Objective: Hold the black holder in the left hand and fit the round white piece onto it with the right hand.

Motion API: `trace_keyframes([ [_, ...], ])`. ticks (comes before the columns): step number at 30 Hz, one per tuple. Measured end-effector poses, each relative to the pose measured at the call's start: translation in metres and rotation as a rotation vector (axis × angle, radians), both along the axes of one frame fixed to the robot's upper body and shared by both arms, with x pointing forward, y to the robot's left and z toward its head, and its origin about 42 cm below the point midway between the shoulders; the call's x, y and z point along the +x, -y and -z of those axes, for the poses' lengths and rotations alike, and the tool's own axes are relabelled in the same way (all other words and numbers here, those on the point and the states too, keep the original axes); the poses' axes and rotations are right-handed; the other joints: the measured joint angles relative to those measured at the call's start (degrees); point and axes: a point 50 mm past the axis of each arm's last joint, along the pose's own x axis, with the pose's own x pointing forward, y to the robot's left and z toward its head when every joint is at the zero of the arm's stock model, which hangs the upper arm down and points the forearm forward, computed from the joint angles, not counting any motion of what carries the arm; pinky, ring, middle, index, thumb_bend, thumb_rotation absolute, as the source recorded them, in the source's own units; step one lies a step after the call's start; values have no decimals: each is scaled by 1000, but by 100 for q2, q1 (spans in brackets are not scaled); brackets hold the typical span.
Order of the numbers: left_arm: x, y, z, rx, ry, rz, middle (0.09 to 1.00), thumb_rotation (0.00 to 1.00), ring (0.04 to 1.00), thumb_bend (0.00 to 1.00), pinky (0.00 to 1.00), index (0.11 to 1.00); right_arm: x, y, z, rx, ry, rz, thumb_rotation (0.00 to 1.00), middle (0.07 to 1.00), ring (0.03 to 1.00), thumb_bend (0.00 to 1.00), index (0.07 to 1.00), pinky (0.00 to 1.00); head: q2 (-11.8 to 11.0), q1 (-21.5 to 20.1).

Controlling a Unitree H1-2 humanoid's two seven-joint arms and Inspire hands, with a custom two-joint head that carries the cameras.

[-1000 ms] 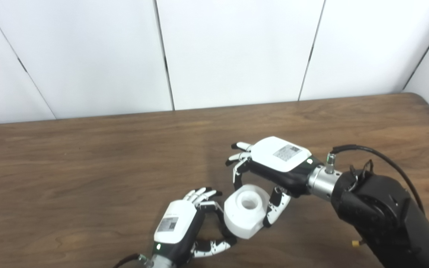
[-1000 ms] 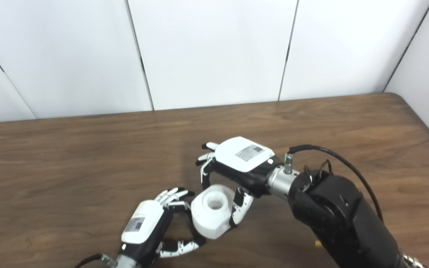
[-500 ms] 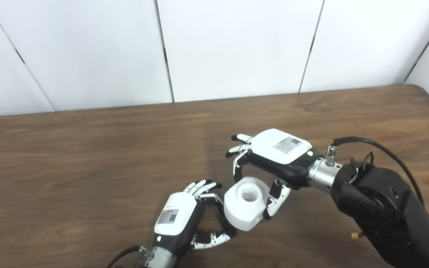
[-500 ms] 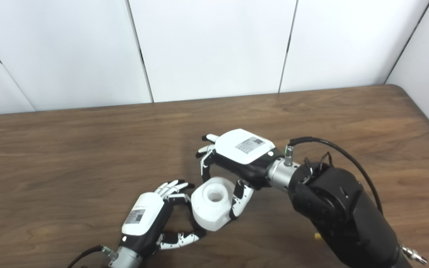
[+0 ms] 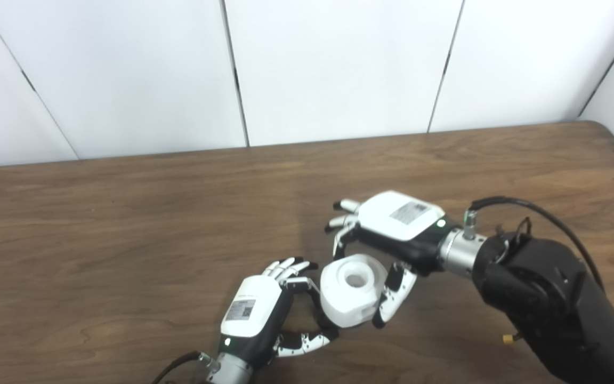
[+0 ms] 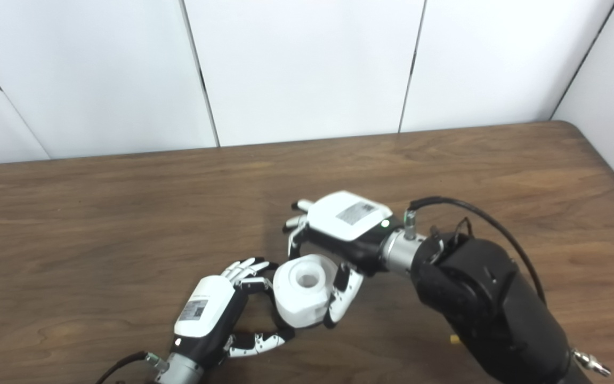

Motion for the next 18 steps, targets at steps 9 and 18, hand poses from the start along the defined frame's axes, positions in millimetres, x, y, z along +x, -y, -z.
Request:
trace_keyframes([
  [9,0,0,0,1,-1,0,854,51,915,505,911,491,0,1,0,-5,-1,1,380,891,998,1000,655,925,0,0],
  [18,1,0,0,1,-1,1,853,50,914,505,910,491,1,1,0,-5,-2,1,380,890,996,1000,656,922,-17,9],
])
